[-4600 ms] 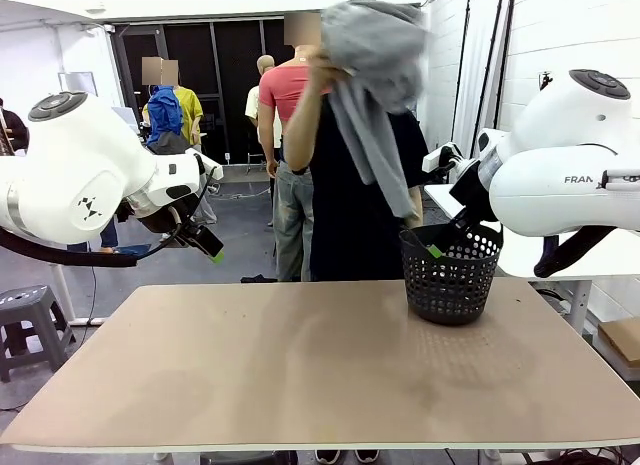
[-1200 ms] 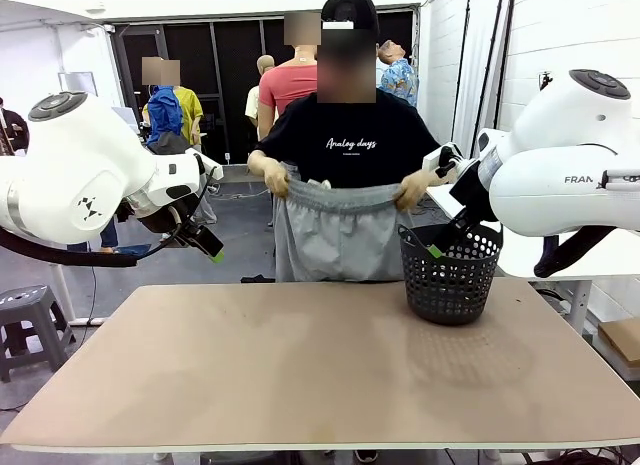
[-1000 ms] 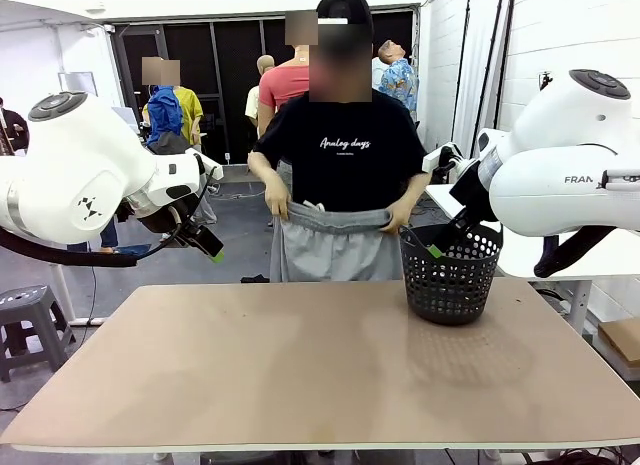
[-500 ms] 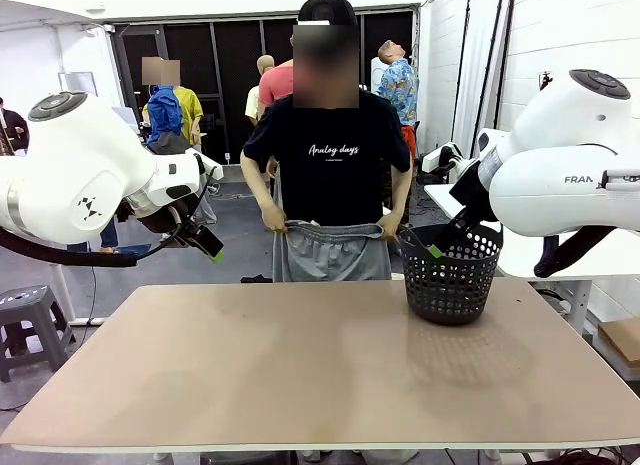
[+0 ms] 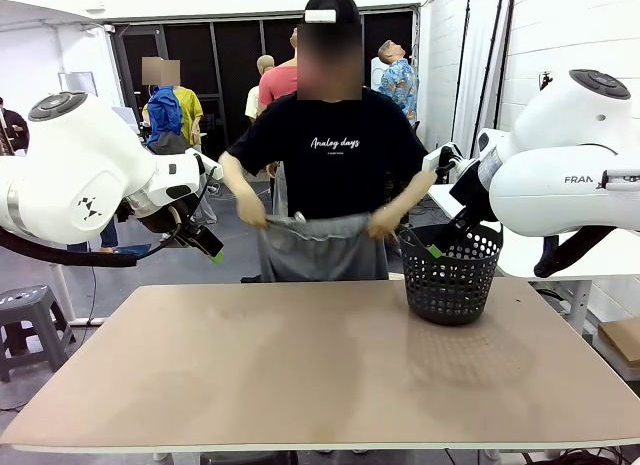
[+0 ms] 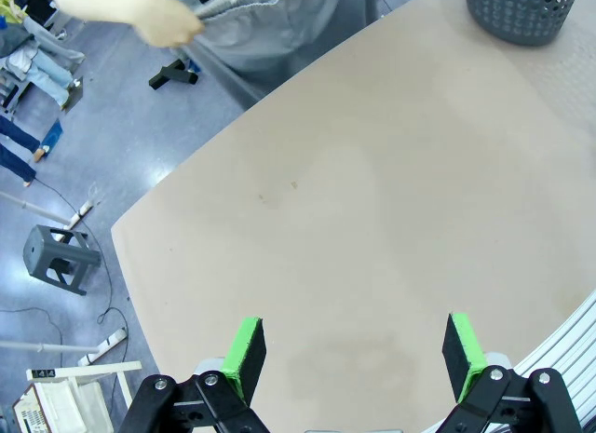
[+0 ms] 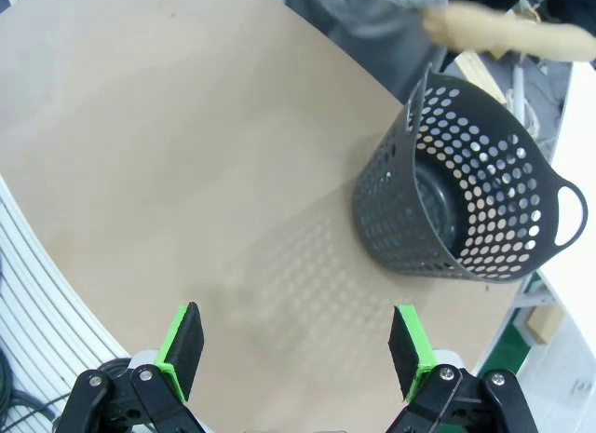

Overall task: Fold the training pants.
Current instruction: Grab both ends of the Training pants handed by a person.

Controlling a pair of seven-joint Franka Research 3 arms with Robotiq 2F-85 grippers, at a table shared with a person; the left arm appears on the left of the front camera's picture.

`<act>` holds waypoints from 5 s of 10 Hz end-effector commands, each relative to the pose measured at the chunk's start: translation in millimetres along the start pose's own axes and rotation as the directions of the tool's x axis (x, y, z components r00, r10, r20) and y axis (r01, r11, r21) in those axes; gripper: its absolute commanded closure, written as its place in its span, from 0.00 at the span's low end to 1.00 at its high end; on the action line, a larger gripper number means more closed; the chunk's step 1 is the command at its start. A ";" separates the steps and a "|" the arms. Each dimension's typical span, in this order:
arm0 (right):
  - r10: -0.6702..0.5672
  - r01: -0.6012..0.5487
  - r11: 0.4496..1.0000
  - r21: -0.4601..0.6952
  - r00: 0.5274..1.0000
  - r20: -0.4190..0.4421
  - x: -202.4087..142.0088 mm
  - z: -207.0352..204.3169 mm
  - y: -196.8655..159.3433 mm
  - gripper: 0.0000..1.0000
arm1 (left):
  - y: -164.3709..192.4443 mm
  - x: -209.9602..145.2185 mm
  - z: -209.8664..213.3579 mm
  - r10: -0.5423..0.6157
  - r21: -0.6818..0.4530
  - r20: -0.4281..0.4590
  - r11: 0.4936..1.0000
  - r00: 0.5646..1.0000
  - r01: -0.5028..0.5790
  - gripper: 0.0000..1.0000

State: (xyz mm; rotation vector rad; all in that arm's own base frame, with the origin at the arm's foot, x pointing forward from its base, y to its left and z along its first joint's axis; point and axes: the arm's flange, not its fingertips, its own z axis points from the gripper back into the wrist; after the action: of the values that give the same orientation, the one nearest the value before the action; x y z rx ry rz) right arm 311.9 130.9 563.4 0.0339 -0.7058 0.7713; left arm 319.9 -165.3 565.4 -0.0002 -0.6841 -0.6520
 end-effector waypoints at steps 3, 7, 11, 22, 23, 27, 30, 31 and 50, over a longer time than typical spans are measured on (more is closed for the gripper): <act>-0.001 0.001 1.000 0.000 1.000 0.000 -0.2 -0.1 -0.4 0.00 | 0.0 0.3 0.5 -0.009 0.001 0.009 1.000 1.000 0.009 0.00; -0.001 0.001 1.000 0.000 1.000 0.000 -0.2 -0.1 -0.4 0.00 | 0.0 0.3 0.5 -0.009 0.001 0.009 1.000 1.000 0.009 0.00; -0.001 0.001 1.000 0.000 1.000 0.000 -0.2 -0.1 -0.4 0.00 | 0.0 0.3 0.5 -0.009 0.001 0.009 1.000 1.000 0.009 0.00; -0.001 0.001 1.000 0.000 1.000 0.000 -0.2 -0.1 -0.4 0.00 | 0.0 0.3 0.5 -0.009 0.001 0.009 1.000 1.000 0.009 0.00; -0.001 0.001 1.000 0.000 1.000 0.000 -0.2 -0.1 -0.4 0.00 | 0.0 0.3 0.5 -0.009 0.001 0.009 1.000 1.000 0.009 0.00; -0.001 0.001 1.000 0.000 1.000 0.000 -0.2 -0.1 -0.4 0.00 | 0.0 0.3 0.5 -0.009 0.001 0.009 1.000 1.000 0.009 0.00; -0.001 0.001 1.000 0.000 1.000 0.000 -0.2 -0.1 -0.4 0.00 | 0.0 0.3 0.5 -0.009 0.001 0.009 1.000 1.000 0.009 0.00; -0.001 0.001 1.000 0.000 1.000 0.000 -0.2 -0.1 -0.4 0.00 | 0.0 0.3 0.5 -0.009 0.001 0.009 1.000 1.000 0.009 0.00; -0.001 0.001 1.000 0.000 1.000 0.000 -0.2 -0.1 -0.4 0.00 | 0.0 0.3 0.5 -0.009 0.001 0.009 1.000 1.000 0.009 0.00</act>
State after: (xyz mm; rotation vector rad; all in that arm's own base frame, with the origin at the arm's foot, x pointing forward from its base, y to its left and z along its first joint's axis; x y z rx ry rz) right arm 311.9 130.9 563.4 0.0339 -0.7058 0.7712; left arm 319.9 -165.3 565.5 -0.0002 -0.6841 -0.6520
